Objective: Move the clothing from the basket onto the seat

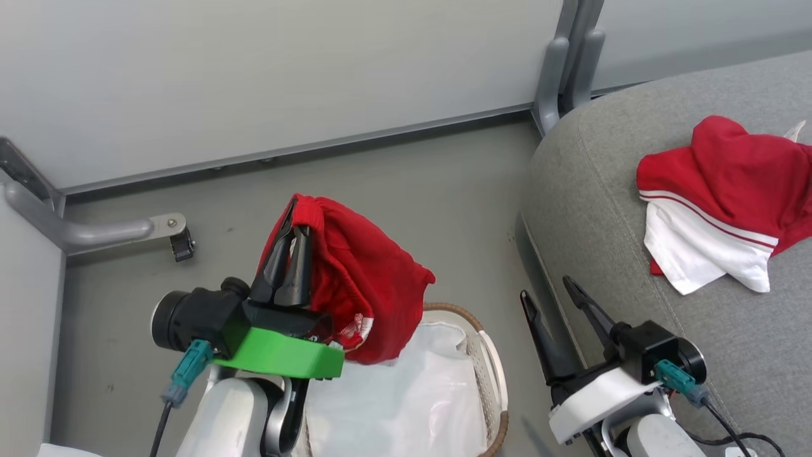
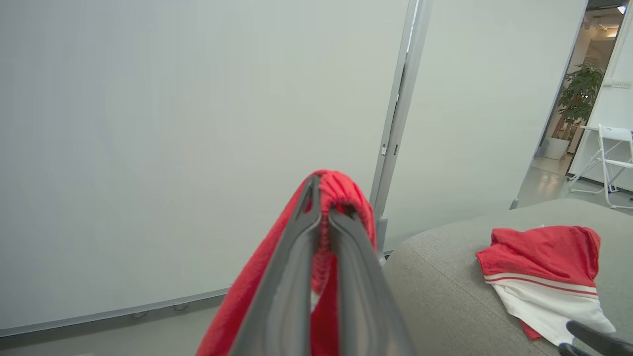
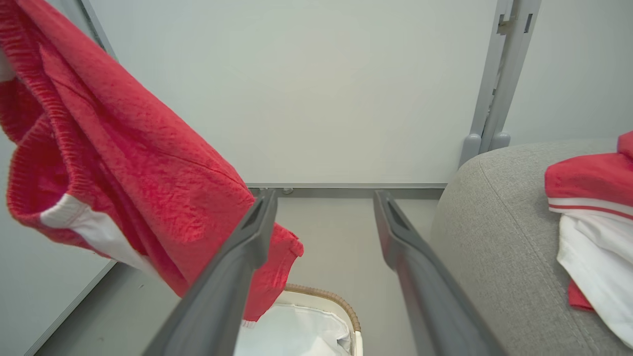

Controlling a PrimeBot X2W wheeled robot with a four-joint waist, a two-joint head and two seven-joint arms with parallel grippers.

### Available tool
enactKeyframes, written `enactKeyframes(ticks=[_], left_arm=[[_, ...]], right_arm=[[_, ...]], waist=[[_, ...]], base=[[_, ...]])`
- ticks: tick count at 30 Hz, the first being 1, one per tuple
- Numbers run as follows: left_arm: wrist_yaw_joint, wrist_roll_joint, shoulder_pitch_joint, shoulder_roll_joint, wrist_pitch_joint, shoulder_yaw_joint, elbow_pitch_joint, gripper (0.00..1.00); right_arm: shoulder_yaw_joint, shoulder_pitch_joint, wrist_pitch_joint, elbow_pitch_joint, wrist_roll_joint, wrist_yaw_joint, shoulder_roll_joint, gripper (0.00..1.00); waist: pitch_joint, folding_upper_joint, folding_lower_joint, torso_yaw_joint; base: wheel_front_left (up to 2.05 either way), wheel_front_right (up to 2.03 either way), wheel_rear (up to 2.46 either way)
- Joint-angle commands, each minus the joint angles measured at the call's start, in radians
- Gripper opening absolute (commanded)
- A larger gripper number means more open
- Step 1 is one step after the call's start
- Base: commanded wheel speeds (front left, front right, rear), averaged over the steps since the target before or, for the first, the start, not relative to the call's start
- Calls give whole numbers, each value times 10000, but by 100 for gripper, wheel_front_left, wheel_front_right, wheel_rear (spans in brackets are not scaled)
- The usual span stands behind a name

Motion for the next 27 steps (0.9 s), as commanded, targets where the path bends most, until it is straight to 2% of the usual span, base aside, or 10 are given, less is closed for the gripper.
enactKeyframes(ticks=[1, 8, 17, 27], left_arm=[[10, 10, 72, 12, -9, -49, -181, 0], [76, -15, -19, 13, -8, -341, -561, 0], [75, -203, -19, 13, -8, -805, -557, 0], [72, -396, 32, 14, -8, -1558, -467, 0]], right_arm=[[73, 210, -21, 77, -31, -12, -15, 100], [1229, -21, -21, 435, -52, -12, -390, 100], [3392, -1682, -21, 804, -7, -12, -813, 100], [4651, -3282, -21, 1190, -269, -12, -968, 100]], waist=[[-427, 0, 1, 38], [-515, 0, 1, 196], [-479, 0, 1, 604], [-569, 0, 1, 1003]], base=[[0, 0, 0], [0, 0, 0], [0, 0, 0], [0, 0, 0]])
